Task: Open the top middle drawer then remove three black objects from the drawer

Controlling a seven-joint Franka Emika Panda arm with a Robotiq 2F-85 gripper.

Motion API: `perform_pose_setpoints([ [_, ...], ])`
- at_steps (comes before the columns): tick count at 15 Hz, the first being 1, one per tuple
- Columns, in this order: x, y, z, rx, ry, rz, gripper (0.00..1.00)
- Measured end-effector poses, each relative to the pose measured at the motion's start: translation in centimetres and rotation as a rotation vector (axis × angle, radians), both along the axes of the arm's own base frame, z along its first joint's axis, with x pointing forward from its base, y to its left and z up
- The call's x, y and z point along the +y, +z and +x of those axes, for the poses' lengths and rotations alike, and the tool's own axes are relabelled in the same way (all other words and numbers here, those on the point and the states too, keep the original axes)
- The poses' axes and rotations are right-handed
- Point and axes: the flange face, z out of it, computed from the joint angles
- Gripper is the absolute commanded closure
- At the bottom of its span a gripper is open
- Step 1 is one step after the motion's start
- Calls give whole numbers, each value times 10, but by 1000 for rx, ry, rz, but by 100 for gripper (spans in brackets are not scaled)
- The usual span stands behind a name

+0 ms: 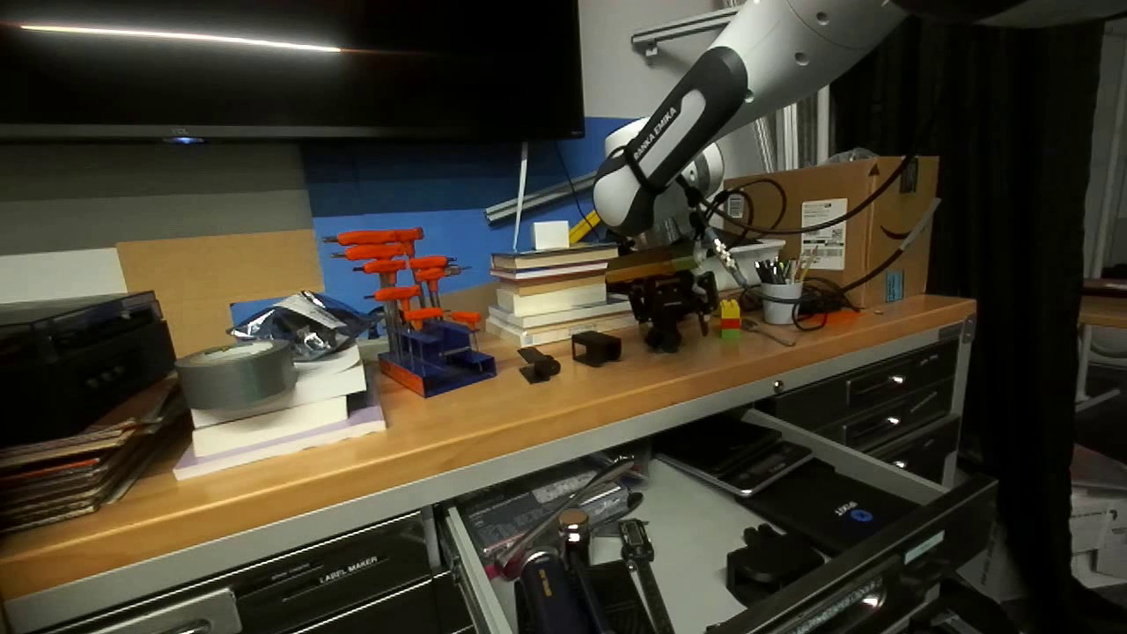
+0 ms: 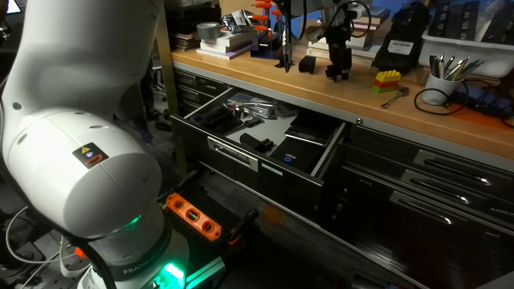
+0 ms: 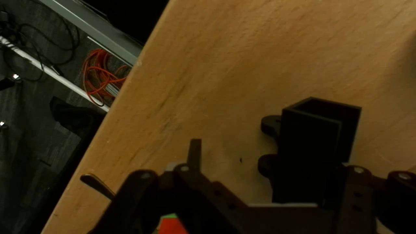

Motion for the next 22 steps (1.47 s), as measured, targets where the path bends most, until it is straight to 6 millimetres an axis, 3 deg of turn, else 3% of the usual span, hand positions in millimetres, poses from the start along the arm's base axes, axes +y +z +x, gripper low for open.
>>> perform_pose_setpoints([
  [10, 9, 16, -4, 44, 96, 84, 0],
  [14, 19, 37, -17, 123, 247, 110, 0],
  [18, 24, 71, -49, 161, 421, 121, 0],
  [22, 12, 105, -103, 185, 534, 130, 0],
])
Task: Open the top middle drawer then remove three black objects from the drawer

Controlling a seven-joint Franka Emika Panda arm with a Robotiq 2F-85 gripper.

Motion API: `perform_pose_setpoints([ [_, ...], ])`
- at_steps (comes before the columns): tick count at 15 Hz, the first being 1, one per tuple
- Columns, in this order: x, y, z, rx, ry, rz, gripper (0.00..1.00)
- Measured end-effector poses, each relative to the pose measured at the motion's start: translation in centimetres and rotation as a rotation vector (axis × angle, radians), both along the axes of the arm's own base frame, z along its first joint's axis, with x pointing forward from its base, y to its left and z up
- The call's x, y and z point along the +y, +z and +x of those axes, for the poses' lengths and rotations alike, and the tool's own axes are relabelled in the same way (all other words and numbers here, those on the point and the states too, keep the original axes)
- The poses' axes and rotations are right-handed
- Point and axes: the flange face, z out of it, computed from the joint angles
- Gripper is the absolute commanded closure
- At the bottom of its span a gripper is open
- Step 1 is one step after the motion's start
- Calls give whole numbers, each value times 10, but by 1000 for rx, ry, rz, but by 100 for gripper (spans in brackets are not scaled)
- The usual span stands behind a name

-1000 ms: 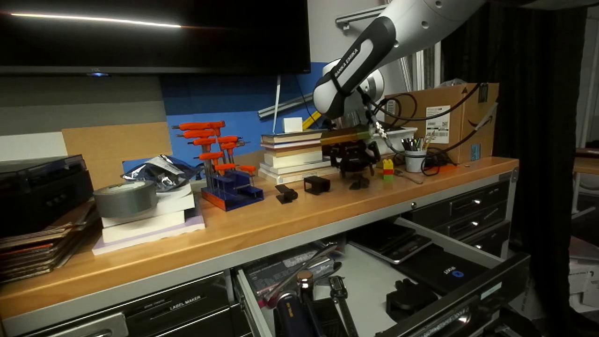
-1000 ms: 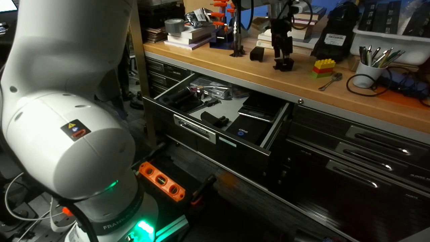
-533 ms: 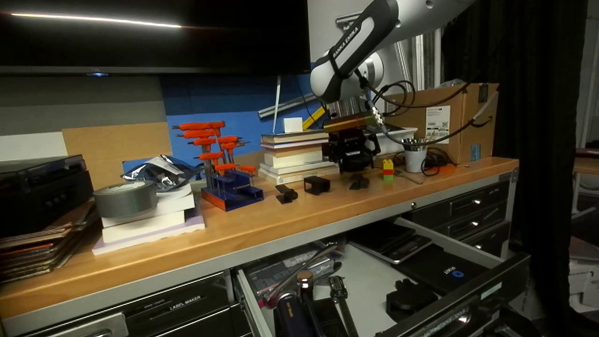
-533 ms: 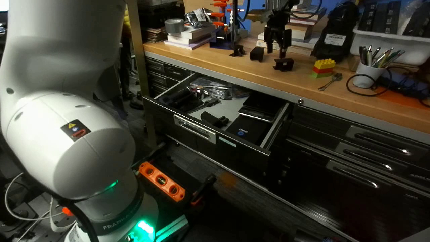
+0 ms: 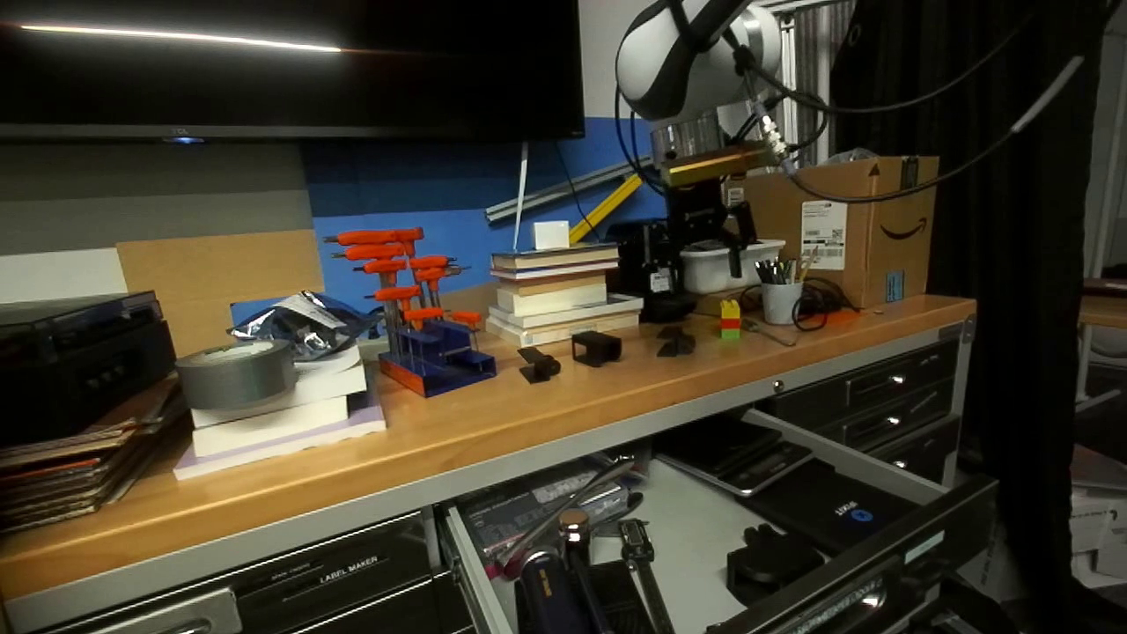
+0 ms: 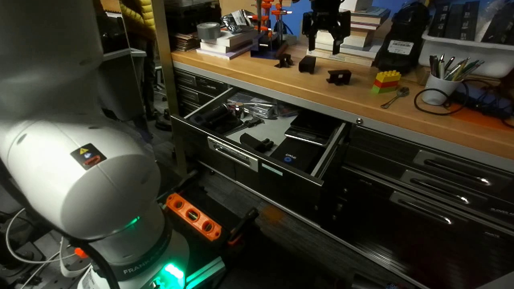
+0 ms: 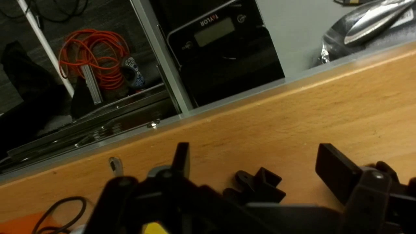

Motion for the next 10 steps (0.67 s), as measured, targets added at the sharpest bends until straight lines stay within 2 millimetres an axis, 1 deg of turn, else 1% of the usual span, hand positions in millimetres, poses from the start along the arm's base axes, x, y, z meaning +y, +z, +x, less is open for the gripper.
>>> perform_pose_setpoints([
  [3, -23, 15, -47, 6, 37, 16, 0],
  [5, -41, 17, -81, 21, 53, 37, 0],
  [7, -58, 13, -116, 41, 75, 66, 0],
  [8, -63, 10, -131, 52, 93, 81, 0],
  [10, -62, 2, -159, 67, 137, 124, 0],
])
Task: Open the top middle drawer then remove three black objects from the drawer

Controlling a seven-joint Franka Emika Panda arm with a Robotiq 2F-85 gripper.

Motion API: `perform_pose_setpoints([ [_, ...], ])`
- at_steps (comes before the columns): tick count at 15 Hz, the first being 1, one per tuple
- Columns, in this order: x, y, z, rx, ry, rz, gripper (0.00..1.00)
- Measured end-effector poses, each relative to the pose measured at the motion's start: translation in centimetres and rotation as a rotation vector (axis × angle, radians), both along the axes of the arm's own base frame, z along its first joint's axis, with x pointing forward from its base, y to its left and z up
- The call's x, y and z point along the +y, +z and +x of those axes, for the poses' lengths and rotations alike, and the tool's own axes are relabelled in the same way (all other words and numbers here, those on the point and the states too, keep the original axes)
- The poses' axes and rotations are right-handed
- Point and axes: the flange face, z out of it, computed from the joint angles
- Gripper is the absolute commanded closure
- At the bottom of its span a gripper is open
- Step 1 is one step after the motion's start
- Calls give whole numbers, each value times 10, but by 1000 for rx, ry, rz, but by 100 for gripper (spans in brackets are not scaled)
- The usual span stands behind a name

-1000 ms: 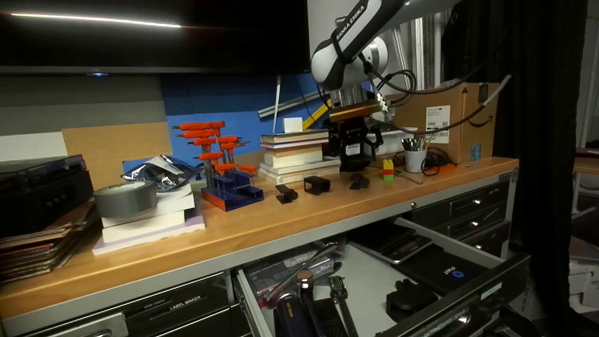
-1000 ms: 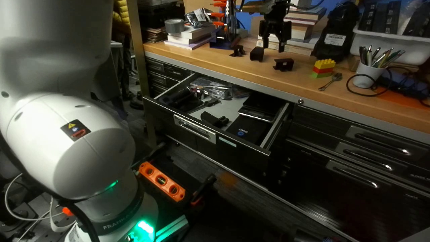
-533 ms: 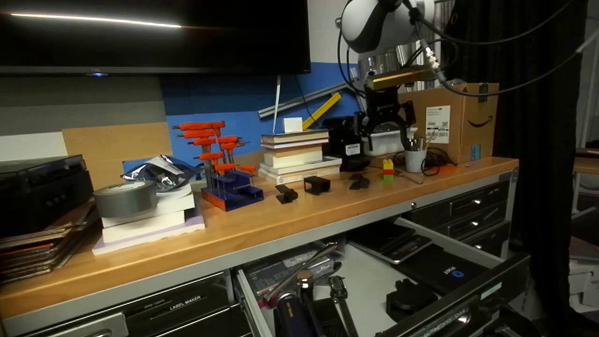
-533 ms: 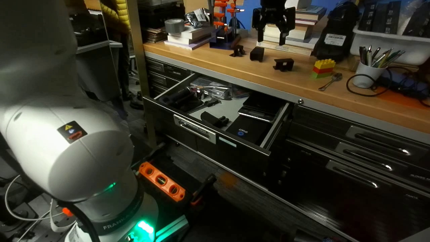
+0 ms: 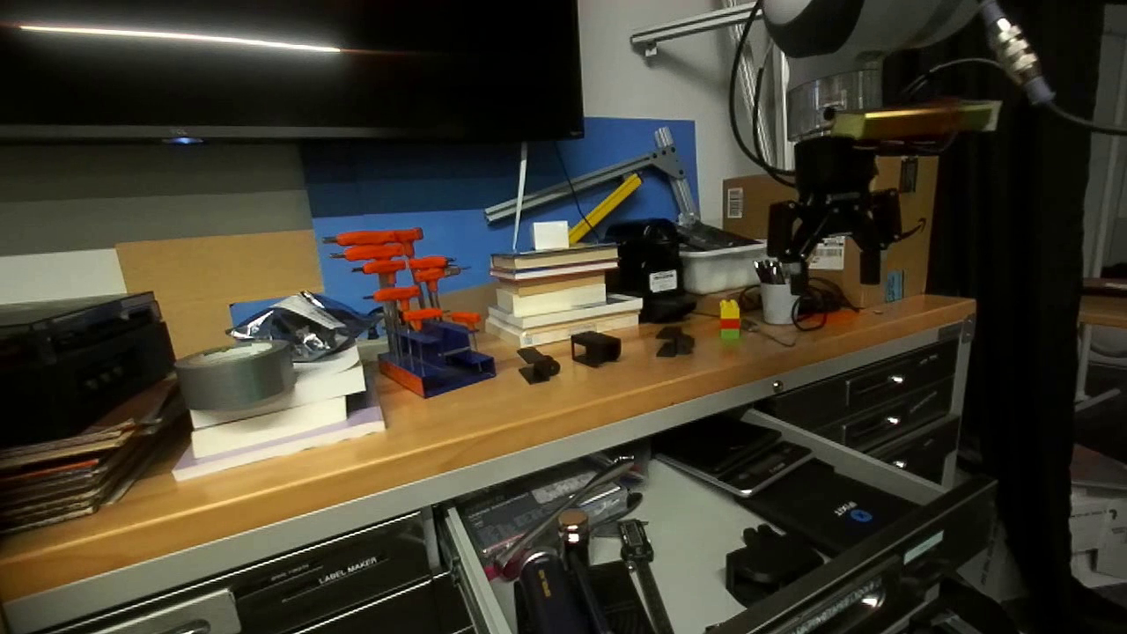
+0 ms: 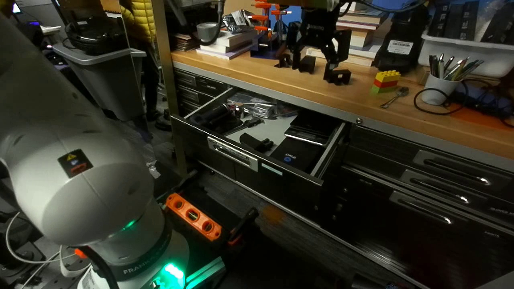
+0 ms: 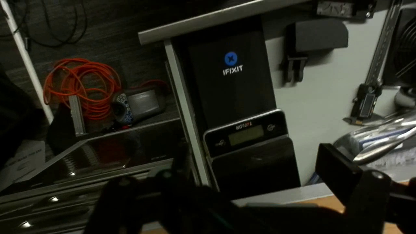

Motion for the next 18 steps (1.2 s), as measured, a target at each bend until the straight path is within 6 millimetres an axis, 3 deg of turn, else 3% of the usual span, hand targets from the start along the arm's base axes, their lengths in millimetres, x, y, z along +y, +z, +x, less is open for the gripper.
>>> perform_pose_setpoints([
  [5, 35, -2, -53, -8, 119, 67, 0],
  [10, 60, 20, -94, -63, 174, 59, 0],
  [14, 63, 37, -115, -116, 179, 53, 0],
  [18, 63, 38, -121, -126, 177, 53, 0],
])
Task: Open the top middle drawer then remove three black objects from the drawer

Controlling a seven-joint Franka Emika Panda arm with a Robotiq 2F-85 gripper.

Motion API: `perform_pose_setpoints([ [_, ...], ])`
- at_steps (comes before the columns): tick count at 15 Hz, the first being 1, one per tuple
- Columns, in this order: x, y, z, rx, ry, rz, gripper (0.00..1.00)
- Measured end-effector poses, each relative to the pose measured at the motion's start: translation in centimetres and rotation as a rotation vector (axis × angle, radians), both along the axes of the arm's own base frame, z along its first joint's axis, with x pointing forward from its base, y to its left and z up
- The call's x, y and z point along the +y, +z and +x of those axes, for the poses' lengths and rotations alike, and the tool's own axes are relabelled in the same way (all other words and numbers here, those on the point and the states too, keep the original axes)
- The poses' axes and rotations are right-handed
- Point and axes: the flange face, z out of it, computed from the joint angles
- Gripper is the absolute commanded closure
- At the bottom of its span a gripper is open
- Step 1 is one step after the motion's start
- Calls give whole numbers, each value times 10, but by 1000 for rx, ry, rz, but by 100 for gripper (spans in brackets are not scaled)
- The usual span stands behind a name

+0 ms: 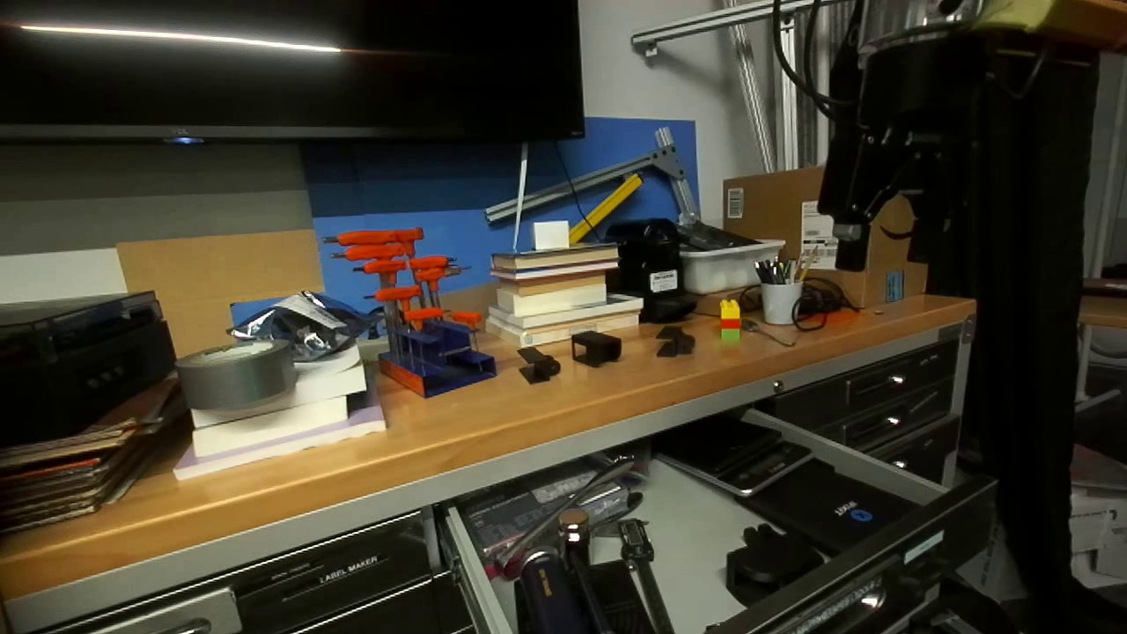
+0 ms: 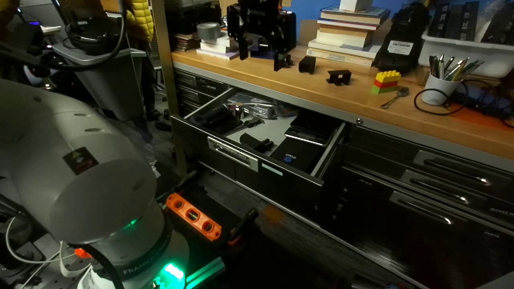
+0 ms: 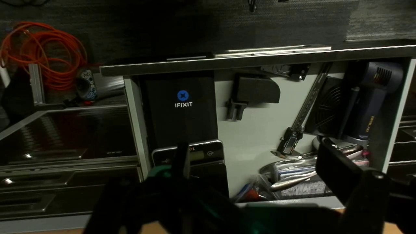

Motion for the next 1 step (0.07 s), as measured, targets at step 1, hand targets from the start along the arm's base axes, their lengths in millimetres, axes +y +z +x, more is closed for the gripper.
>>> perform_pose_setpoints([
  [1, 0, -1, 1, 3, 0, 0, 0],
])
